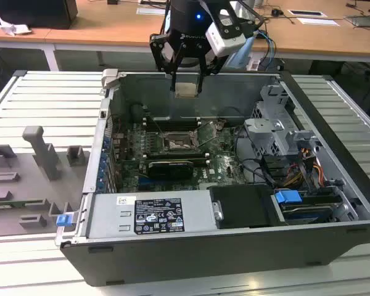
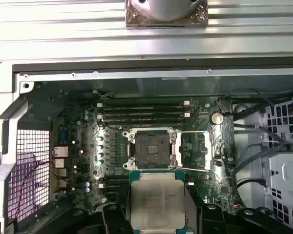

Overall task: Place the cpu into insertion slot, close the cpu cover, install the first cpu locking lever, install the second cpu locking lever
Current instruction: 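Place the cpu into insertion slot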

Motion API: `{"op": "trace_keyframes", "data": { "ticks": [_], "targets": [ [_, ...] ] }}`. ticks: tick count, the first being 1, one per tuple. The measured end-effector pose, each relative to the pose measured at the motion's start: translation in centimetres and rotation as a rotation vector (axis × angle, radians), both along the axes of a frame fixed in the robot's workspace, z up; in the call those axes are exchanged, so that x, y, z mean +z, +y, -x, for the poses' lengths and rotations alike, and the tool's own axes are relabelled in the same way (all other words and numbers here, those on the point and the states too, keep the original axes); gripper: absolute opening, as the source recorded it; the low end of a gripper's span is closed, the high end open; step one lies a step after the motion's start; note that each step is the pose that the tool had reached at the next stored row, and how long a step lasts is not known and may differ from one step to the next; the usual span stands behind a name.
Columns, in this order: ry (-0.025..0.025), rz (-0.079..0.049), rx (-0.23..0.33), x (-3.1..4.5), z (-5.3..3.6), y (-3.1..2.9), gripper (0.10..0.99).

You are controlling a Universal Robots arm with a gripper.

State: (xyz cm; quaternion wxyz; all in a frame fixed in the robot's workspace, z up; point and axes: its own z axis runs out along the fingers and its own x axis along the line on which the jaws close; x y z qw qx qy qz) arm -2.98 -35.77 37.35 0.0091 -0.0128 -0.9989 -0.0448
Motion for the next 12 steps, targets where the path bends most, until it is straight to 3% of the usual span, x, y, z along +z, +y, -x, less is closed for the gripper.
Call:
{"op": "trace_keyframes", "data": {
  "ticks": [4,12],
  "targets": [
    [0.0001,0.0,-0.042,-0.03,0.0,0.0,0.537],
    [0.0001,0.001,-0.043,-0.35,0.0,-0.01,0.537]
  ]
}}
